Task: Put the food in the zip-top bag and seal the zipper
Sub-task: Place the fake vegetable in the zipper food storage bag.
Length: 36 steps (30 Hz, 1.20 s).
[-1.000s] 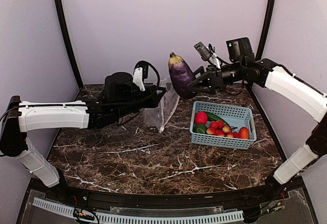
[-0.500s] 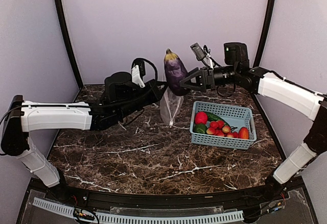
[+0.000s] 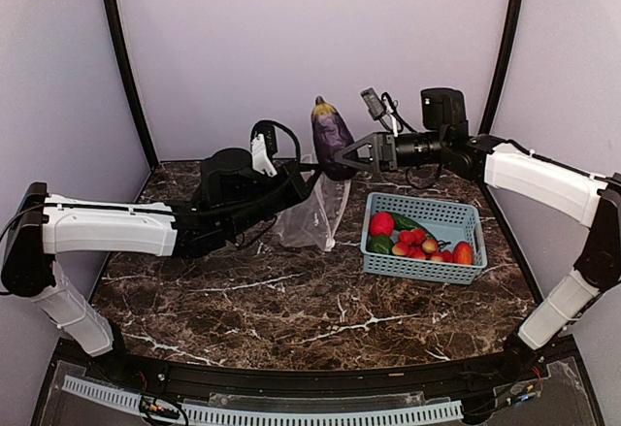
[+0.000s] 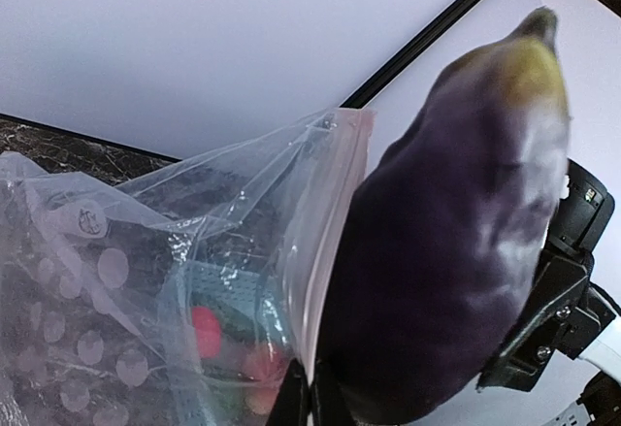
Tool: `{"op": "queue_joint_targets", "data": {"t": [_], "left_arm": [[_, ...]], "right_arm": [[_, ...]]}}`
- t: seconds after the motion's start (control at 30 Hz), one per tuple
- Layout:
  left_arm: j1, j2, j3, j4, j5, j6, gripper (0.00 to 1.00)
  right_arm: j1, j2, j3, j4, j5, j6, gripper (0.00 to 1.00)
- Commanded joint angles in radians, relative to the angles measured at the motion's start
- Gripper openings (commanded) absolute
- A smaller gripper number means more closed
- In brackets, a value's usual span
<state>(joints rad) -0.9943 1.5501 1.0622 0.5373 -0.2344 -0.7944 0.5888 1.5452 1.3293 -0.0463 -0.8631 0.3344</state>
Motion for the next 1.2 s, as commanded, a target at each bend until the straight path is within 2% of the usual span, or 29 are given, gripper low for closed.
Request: {"op": "queue_joint_targets", "data": {"t": [0.0, 0.5, 0.83, 1.17], "left_arm": [[-0.014, -0.051, -0.02, 0.039, -0.045, -0.007, 0.01], [-0.018, 0.001, -0.027, 0.101, -0.137, -0.003, 0.01], [-0.026, 0.052, 0.043, 0.02, -0.115, 0.157, 0.01], [-0.037, 0.101, 0.097, -0.073, -0.173, 0.35, 0.01]], "right_arm": [[0.006, -0.043, -0.047, -0.028, 0.169, -0.012, 0.59], [0.011, -0.068, -0.129, -0.1, 0.158, -0.051, 0.53], [0.017, -0.073, -0.14, -0.231, 0.115, -0.124, 0.51], [0.013, 0.091, -0.104, -0.415, -0.031, -0.106, 0.46]]}}
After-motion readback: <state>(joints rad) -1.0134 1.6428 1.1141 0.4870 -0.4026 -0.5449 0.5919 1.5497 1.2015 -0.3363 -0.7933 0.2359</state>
